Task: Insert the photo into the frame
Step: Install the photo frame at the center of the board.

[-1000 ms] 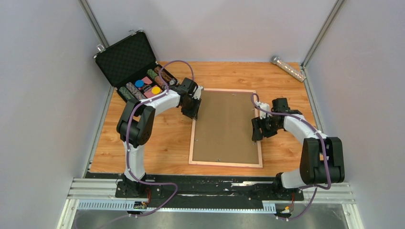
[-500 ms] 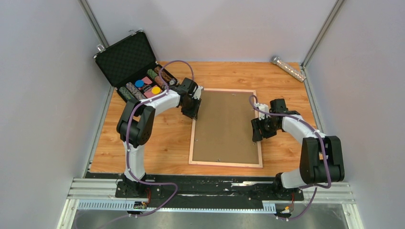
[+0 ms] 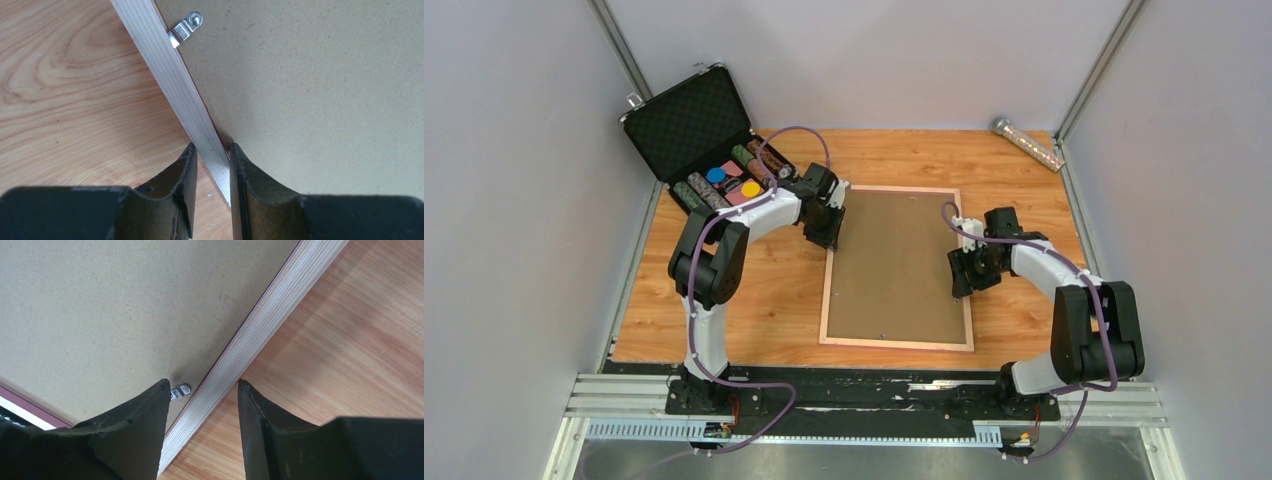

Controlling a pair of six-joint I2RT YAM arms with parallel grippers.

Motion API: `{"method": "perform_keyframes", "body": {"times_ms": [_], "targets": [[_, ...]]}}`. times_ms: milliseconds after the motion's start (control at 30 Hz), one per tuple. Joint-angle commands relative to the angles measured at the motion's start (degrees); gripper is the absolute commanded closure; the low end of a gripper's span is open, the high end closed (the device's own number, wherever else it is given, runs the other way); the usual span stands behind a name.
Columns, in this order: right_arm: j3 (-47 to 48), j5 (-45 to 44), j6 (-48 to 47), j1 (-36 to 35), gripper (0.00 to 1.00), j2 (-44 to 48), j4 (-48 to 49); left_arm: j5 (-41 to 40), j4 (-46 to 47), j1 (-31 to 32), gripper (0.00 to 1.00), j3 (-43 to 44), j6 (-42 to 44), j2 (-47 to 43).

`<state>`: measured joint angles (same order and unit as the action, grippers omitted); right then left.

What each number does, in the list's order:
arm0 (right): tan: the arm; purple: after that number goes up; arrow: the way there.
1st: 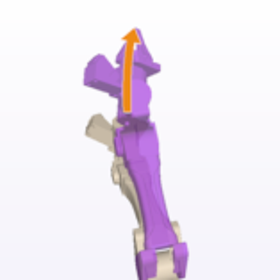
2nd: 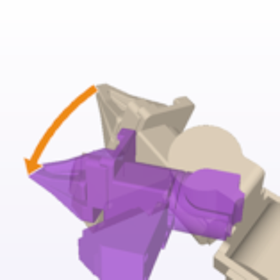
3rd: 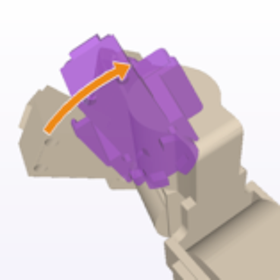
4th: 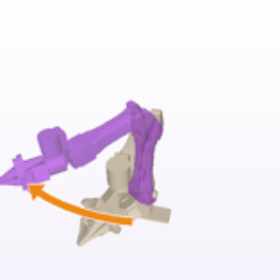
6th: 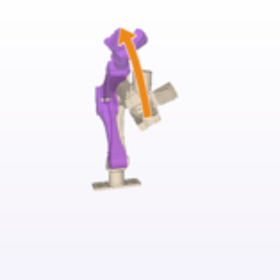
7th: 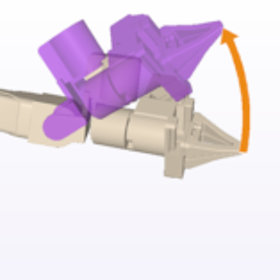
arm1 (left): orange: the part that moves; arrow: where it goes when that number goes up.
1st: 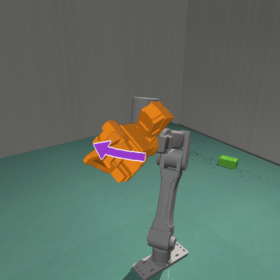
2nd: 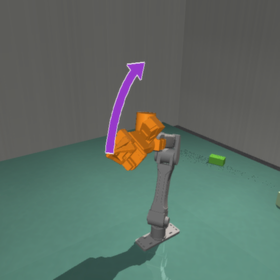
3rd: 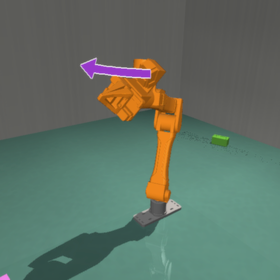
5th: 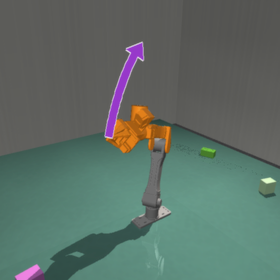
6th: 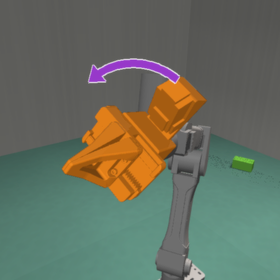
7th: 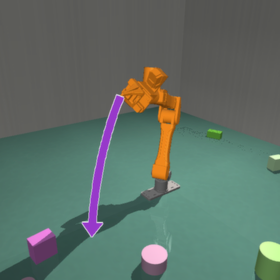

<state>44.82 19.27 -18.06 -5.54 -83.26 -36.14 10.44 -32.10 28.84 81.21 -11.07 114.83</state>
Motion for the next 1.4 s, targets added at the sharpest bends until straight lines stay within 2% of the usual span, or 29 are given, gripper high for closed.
{"method": "perform_keyframes", "body": {"times_ms": [0,633,900,1367], "targets": [[-0.3,-1.7,0.7,-0.9,0.5,-0.1,1.8,-1.1,0.6,-0.3,1.0,-0.6,1.9,2.4],[-1.4,-4.9,-1.4,-1.7,0.6,1.6,2.1,-0.8,0.6,-0.7,1.0,-0.7,1.9,2.0],[-1.2,-5.5,-3.8,-1.7,0.61,3.0,1.6,-0.6,0.5,-0.8,1.0,-0.5,1.9,2.4],[-1.8,-1.7,-7.6,-1.9,0.61,3.7,0.2,-0.4,0.4,-1.1,1.0,-0.5,1.8,2.6]]}}
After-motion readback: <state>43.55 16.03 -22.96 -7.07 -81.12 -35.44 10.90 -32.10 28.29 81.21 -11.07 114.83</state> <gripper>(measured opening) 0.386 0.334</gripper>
